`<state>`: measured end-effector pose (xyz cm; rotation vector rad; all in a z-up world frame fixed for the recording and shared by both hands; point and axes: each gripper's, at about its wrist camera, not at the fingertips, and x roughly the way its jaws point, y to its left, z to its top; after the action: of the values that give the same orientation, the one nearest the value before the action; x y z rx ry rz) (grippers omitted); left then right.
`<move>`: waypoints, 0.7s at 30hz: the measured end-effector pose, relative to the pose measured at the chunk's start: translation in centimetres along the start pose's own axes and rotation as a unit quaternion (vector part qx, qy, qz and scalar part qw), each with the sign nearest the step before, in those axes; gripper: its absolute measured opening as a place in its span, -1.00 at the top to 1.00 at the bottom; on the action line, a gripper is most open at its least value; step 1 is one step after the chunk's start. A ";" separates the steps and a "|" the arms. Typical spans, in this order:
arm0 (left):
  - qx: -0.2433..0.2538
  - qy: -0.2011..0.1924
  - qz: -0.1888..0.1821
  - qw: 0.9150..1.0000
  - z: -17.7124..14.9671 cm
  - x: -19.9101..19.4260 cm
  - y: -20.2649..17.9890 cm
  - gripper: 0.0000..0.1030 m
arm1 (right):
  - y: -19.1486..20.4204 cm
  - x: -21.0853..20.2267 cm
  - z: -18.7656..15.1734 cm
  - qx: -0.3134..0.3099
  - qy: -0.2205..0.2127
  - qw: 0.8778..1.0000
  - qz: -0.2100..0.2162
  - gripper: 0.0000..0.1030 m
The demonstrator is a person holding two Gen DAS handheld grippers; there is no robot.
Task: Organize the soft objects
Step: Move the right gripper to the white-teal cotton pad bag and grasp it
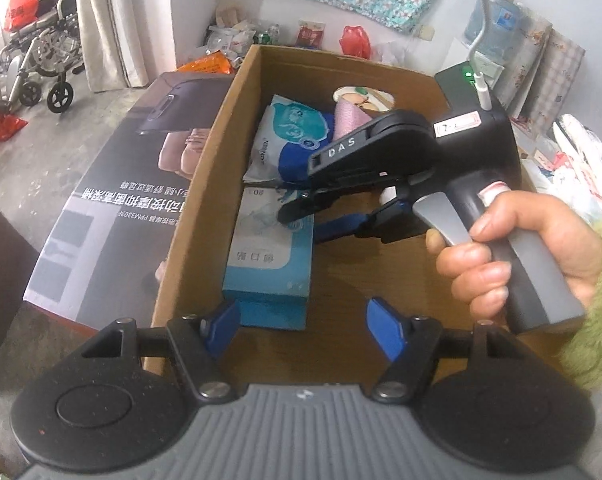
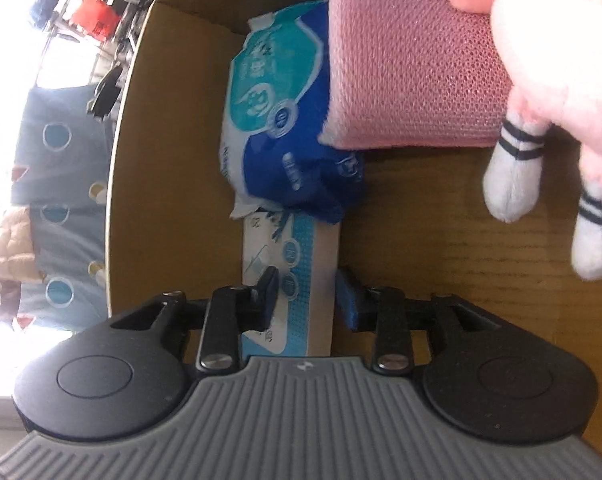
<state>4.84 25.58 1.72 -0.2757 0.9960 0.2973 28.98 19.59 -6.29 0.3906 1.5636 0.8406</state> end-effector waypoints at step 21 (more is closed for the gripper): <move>0.104 -0.186 -0.157 0.964 -8.0 -9.6 -14.3 -0.99 | -12.0 -36.6 -17.4 -0.116 -0.279 0.950 0.081 -0.66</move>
<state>-0.99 8.32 7.09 -0.1735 0.5923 -0.0478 21.76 -18.35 10.91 0.5357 0.9061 0.9301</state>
